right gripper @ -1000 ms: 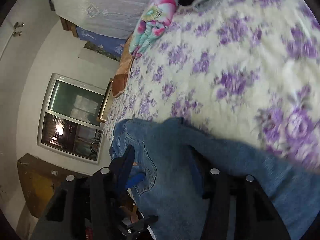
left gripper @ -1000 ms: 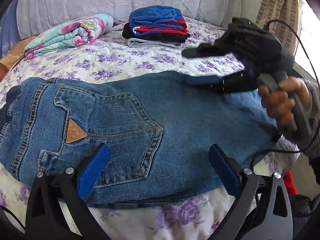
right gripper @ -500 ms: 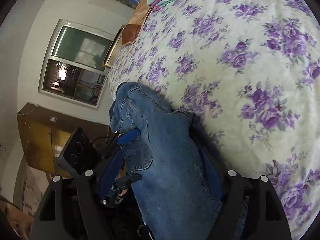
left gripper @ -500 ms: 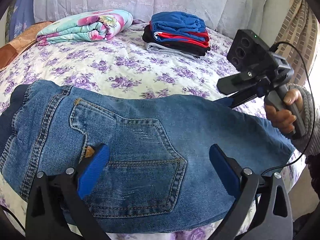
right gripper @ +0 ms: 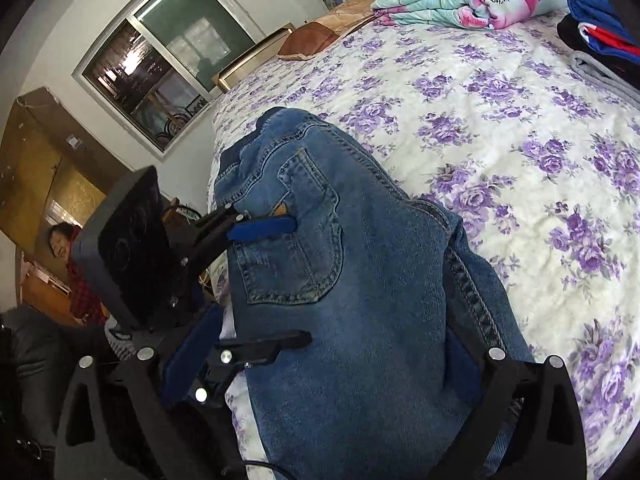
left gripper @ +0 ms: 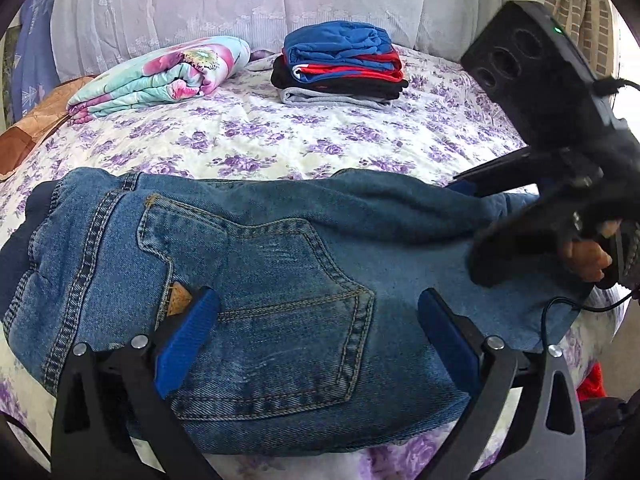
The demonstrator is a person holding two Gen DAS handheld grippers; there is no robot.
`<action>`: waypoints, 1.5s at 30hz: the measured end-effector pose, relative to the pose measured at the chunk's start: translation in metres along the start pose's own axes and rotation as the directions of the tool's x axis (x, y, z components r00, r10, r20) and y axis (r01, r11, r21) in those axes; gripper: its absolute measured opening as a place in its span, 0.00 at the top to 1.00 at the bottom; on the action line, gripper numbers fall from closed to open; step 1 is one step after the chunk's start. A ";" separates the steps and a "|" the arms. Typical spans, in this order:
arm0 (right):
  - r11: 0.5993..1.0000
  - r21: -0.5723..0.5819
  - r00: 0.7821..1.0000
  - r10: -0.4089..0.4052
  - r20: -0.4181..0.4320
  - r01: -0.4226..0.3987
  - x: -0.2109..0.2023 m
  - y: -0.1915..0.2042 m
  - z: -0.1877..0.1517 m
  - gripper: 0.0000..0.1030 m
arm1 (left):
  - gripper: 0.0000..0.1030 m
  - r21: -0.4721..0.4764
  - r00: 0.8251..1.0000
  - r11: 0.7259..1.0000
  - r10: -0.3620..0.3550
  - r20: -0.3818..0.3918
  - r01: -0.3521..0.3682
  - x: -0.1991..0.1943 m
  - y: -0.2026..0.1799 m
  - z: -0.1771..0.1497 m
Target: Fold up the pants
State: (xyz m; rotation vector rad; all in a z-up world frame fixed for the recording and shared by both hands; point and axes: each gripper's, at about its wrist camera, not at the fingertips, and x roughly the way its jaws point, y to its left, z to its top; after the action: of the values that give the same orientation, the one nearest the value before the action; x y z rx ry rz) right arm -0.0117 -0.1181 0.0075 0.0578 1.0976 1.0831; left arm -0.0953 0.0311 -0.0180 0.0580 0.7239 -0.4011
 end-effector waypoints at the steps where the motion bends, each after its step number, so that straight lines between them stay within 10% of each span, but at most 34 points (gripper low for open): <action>1: 0.998 0.044 0.999 0.051 0.006 -0.051 0.005 -0.009 0.007 0.03 | 0.05 -0.001 1.000 1.000 -0.001 0.002 0.001 0.000 0.000 0.000; 5: 0.926 0.255 0.957 0.243 0.157 -0.277 0.005 -0.050 0.028 0.07 | 0.05 0.003 1.000 1.000 -0.002 0.003 0.002 0.000 0.001 0.000; 9: 0.840 0.409 0.908 0.208 0.364 -0.356 -0.019 -0.100 0.029 0.64 | 0.05 0.008 1.000 1.000 -0.002 0.006 0.002 0.000 0.001 -0.001; 11: 0.830 0.439 0.909 0.178 0.377 -0.344 -0.024 -0.115 0.027 0.70 | 0.05 0.016 1.000 1.000 0.003 0.009 -0.003 0.001 -0.001 -0.002; 15: 0.918 0.377 0.950 0.001 0.311 -0.124 -0.039 -0.099 0.025 0.71 | 0.05 0.009 1.000 1.000 -0.004 0.008 0.004 0.001 0.001 0.000; 19: 0.981 0.189 0.944 -0.101 0.315 0.042 -0.058 -0.047 0.021 0.71 | 0.05 -0.003 1.000 1.000 -0.010 0.009 0.010 -0.001 0.001 0.000; 24: 0.978 0.053 0.965 -0.210 0.155 0.204 -0.018 -0.016 0.016 0.73 | 0.05 -0.025 0.999 0.999 -0.032 -0.004 0.032 -0.005 0.005 0.002; 28: 0.954 0.178 0.958 -0.263 0.111 0.241 0.009 -0.060 0.015 1.00 | 0.05 -0.034 1.000 0.999 0.018 -0.010 -0.019 -0.013 0.007 0.000; 35: 0.958 0.157 0.938 -0.269 0.220 0.239 -0.019 -0.028 0.005 0.89 | 0.05 -0.162 0.990 0.980 0.128 0.066 -0.116 -0.048 0.041 0.018; 37: 0.948 0.137 0.931 -0.310 0.195 0.287 -0.008 -0.024 0.008 0.55 | 0.05 -0.188 0.984 0.968 0.174 0.022 -0.167 -0.041 0.055 0.028; 45: 0.944 0.158 0.925 -0.317 0.208 0.288 -0.002 -0.028 -0.002 0.53 | 0.05 -0.048 0.929 0.928 0.371 0.000 -0.370 -0.006 0.055 0.011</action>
State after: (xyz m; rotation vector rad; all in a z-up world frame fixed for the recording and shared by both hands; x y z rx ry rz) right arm 0.0061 -0.1348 -0.0069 0.1067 0.9258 0.7085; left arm -0.0717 0.0821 -0.0104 0.1465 0.6953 -0.0214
